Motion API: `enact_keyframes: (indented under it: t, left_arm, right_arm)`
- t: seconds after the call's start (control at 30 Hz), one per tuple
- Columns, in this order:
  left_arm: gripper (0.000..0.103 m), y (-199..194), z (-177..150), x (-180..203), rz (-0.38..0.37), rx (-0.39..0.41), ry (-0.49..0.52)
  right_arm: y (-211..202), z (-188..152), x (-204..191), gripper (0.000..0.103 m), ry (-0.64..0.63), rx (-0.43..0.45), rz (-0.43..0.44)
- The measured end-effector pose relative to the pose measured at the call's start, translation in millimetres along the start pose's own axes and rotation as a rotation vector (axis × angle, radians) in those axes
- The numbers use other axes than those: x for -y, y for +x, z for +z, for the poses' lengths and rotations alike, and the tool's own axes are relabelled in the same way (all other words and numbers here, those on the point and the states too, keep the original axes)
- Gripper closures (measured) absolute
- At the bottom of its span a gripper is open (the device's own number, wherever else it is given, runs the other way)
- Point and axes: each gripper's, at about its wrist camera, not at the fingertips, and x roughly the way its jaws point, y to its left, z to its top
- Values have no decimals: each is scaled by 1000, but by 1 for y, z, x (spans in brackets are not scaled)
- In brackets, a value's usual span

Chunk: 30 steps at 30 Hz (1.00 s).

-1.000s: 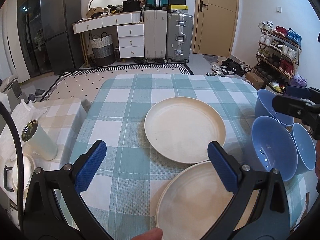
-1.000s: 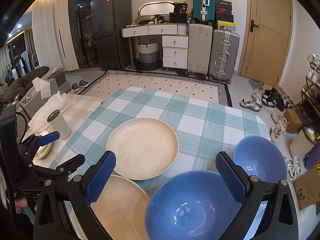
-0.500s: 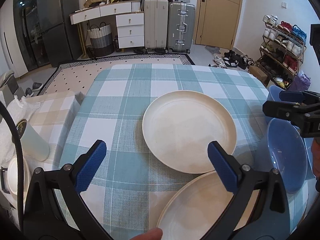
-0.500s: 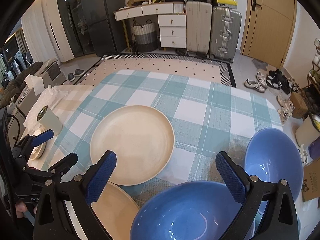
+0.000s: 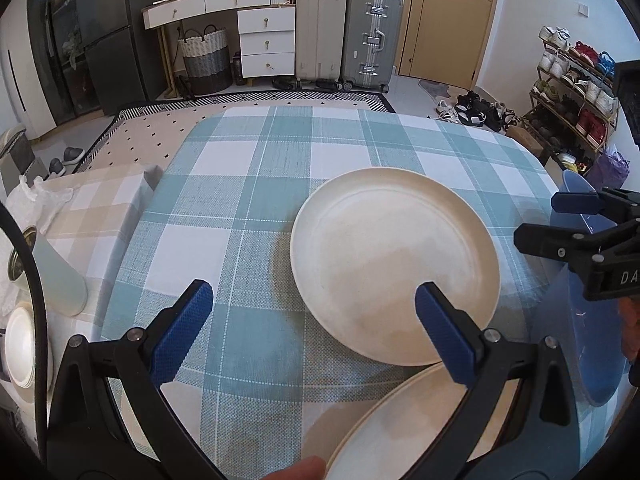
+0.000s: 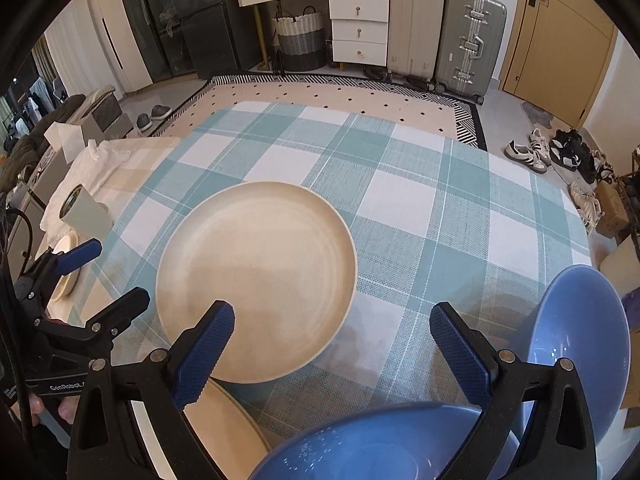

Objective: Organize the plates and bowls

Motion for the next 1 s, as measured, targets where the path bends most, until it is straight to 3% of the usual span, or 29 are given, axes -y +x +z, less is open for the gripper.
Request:
enact_keyframes:
  t: [0.13,0.43,0.53,0.8,1.0]
  left_arm:
    - [2,11,1,0,1,-13,3]
    - [7,31,2,-5,-12,-51,-16]
    - [12,39,1,-6,-23,-73,-17]
    - [31,57,-3,-1,-39,-109,-6]
    - [46,65,-5,4,-46,-123,4]
  right_arm:
    - [12,3,0,5,-5,-25,-3]
    - [40,7,1,19,1,-89,2]
    - [48,6,3,19,11,-102,0]
    - [62,4,4,33,14,-123,-7]
    - [69,2,1,50,4,-136,-13]
